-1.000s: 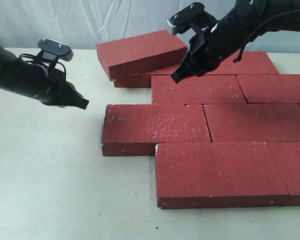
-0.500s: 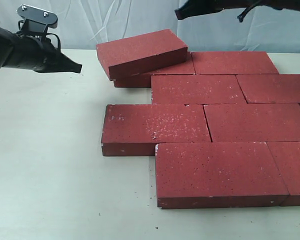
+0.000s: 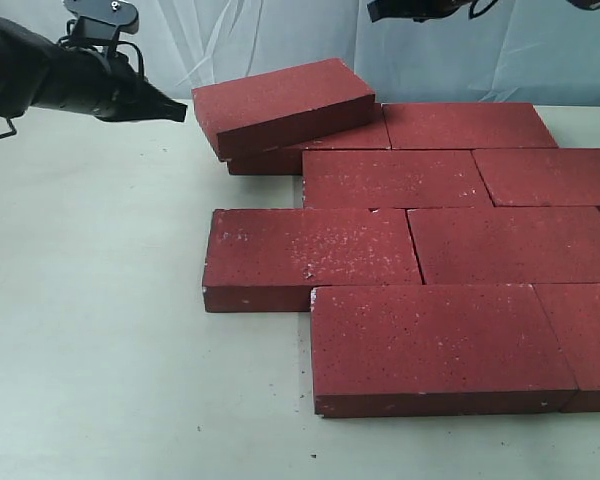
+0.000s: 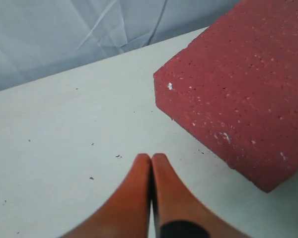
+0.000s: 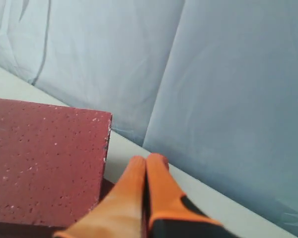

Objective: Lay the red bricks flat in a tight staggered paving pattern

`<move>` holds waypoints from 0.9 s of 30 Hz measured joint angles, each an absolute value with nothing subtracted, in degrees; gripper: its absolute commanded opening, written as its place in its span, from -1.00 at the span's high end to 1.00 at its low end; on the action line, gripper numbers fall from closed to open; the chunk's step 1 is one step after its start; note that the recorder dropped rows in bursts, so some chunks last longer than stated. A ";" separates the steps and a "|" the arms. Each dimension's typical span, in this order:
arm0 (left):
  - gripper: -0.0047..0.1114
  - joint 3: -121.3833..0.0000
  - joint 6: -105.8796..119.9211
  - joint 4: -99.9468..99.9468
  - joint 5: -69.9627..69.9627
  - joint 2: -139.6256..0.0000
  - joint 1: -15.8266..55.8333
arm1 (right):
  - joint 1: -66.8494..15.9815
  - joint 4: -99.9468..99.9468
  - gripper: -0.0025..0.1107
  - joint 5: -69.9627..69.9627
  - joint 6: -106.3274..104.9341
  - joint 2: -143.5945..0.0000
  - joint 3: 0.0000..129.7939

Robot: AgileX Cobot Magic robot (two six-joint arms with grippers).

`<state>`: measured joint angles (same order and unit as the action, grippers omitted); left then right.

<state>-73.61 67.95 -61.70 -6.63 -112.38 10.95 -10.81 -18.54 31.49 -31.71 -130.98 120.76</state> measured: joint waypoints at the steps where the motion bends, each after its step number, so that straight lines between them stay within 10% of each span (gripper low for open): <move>1: 0.92 -74.14 67.95 -61.70 -6.95 -112.84 10.95 | -10.81 -18.54 0.97 31.35 -31.61 -131.87 121.54; 27: 0.92 -83.49 68.05 -65.15 -16.36 -124.46 11.77 | -12.08 -18.54 0.97 38.15 -30.75 -147.37 130.77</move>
